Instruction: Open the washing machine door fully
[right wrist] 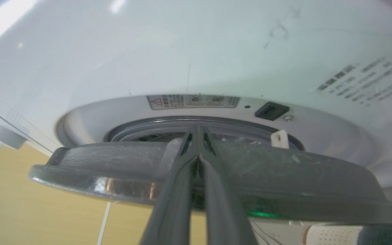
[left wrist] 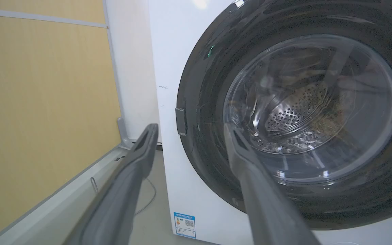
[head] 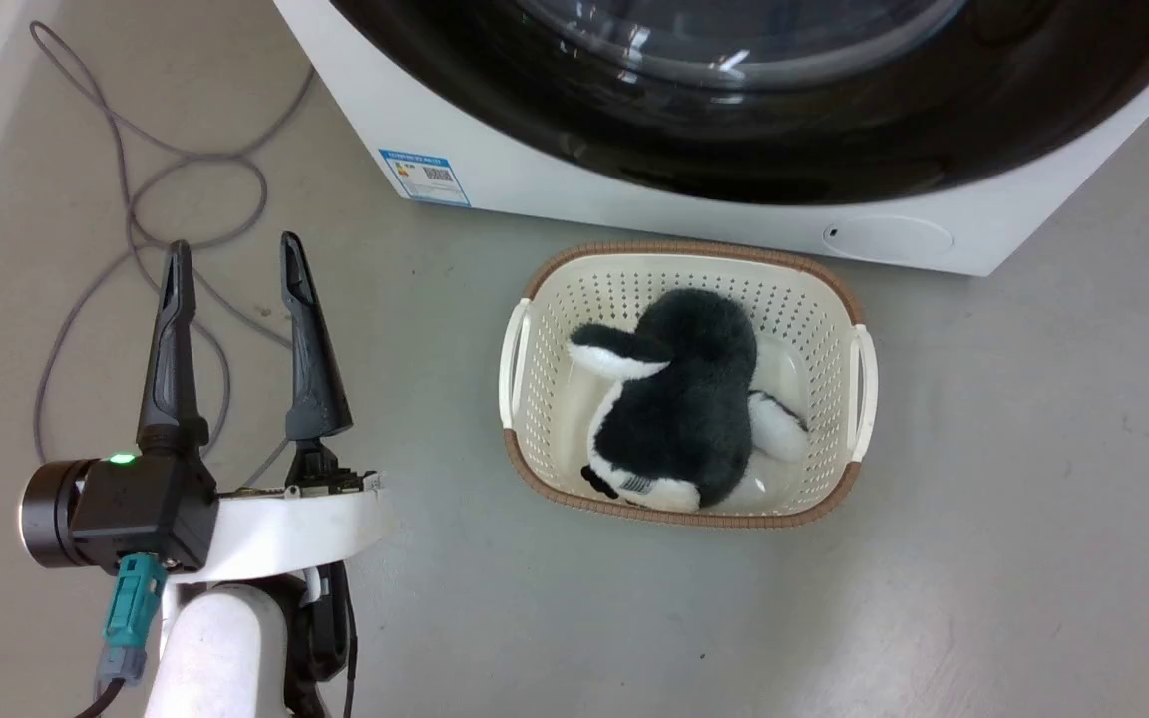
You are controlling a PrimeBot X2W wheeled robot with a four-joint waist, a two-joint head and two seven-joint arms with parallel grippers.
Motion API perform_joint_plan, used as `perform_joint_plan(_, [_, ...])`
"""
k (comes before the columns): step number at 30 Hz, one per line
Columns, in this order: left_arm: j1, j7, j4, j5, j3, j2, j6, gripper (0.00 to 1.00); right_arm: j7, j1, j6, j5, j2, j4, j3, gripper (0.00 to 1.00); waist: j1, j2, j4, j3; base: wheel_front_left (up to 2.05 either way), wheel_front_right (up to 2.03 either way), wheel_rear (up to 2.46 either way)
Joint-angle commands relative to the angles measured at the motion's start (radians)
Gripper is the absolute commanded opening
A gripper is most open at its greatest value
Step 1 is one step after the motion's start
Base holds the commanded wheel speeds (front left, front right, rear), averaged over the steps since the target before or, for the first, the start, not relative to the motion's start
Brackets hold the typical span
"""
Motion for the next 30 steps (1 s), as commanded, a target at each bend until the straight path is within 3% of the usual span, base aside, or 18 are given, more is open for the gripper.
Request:
perform_joint_plan(1, [-0.002,-0.006,0.006,0.0,0.002,0.001,-0.005,1.0,0.03,0.042,0.002,-0.002,0.022,-0.008,0.026,0.0,-0.0001,0.0,-0.002,-0.012,0.0,0.0,0.0])
perform_joint_plan(13, [0.032,-0.006,0.023,0.002,0.014,0.001,-0.015,1.0,0.102,0.182,0.002,0.017,0.038,-0.079,0.072,0.0,-0.0001,0.0,-0.015,-0.078,0.0,0.0,0.0])
perform_joint_plan(30, [0.107,-0.006,0.042,0.023,0.031,0.001,-0.042,1.0,0.223,0.535,0.002,0.076,0.09,-0.408,0.146,0.0,-0.0001,0.0,-0.052,-0.192,0.0,0.0,0.0])
